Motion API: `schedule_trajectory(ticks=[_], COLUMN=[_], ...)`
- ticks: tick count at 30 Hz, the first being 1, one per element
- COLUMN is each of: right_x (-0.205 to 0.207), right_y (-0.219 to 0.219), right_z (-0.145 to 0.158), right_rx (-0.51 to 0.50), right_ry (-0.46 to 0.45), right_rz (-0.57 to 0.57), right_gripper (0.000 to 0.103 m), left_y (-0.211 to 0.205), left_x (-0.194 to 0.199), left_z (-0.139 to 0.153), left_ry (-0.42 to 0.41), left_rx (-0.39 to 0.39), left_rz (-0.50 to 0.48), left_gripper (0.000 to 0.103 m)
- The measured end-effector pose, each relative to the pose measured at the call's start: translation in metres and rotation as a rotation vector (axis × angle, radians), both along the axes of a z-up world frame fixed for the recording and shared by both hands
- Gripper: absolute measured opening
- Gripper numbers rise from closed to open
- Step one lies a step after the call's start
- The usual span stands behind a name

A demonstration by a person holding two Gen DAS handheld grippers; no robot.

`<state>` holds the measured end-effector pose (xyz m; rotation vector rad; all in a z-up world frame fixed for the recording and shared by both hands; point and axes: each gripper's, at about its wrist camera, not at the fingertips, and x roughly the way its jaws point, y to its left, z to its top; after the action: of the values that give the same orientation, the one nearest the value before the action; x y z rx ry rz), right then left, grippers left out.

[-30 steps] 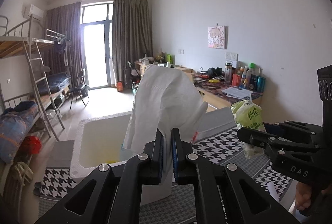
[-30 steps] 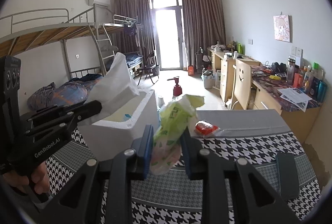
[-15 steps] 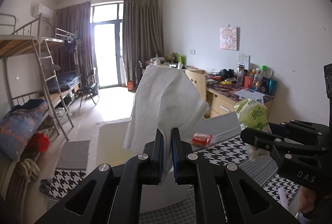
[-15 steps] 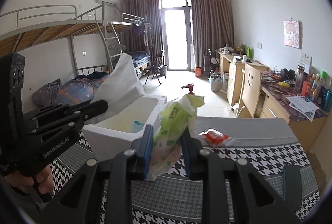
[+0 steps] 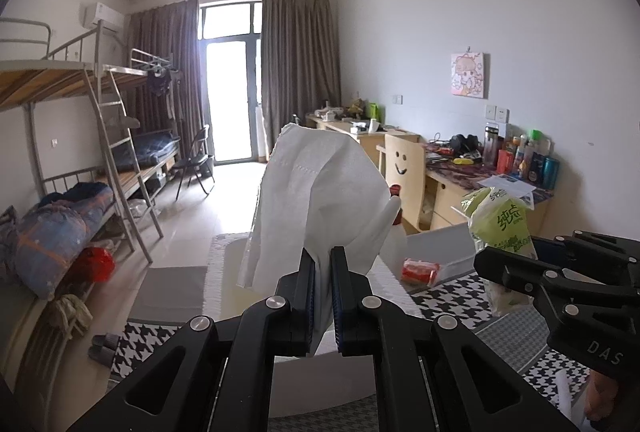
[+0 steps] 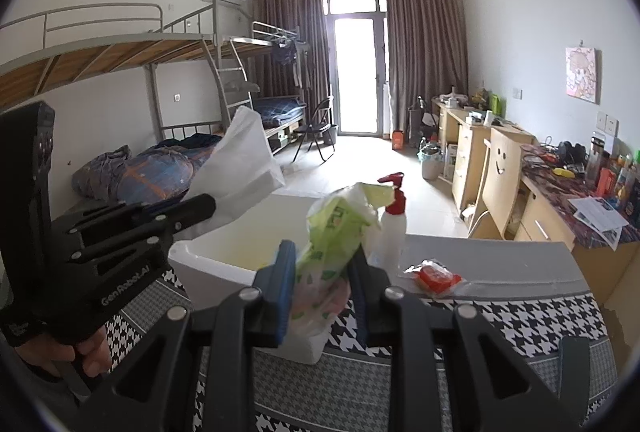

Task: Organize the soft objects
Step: 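Carry the tissues and green packet with both tools over the foam box, then open the left tool to drop the white tissues into the foam box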

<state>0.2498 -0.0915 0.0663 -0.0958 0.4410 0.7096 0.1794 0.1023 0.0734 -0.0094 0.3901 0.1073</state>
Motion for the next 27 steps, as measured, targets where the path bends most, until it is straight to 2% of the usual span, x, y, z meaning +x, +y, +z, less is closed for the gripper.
schedule_trajectory(ticks=[13, 27], right_x=[0.016, 0.023], right_y=[0.016, 0.029], right_z=[0.002, -0.001], right_rx=[-0.007, -0.037], right_ry=[0.031, 0.044], right_rz=[0.038, 0.045], right_gripper=[0.030, 0.030], left_y=[0.014, 0.028], left_x=[0.016, 0.035], left_z=[-0.008, -0.021], left_ry=[0.034, 0.085], left_rx=[-0.006, -0.019], left_rz=[0.062, 0.058], left_gripper=[0.008, 0.010])
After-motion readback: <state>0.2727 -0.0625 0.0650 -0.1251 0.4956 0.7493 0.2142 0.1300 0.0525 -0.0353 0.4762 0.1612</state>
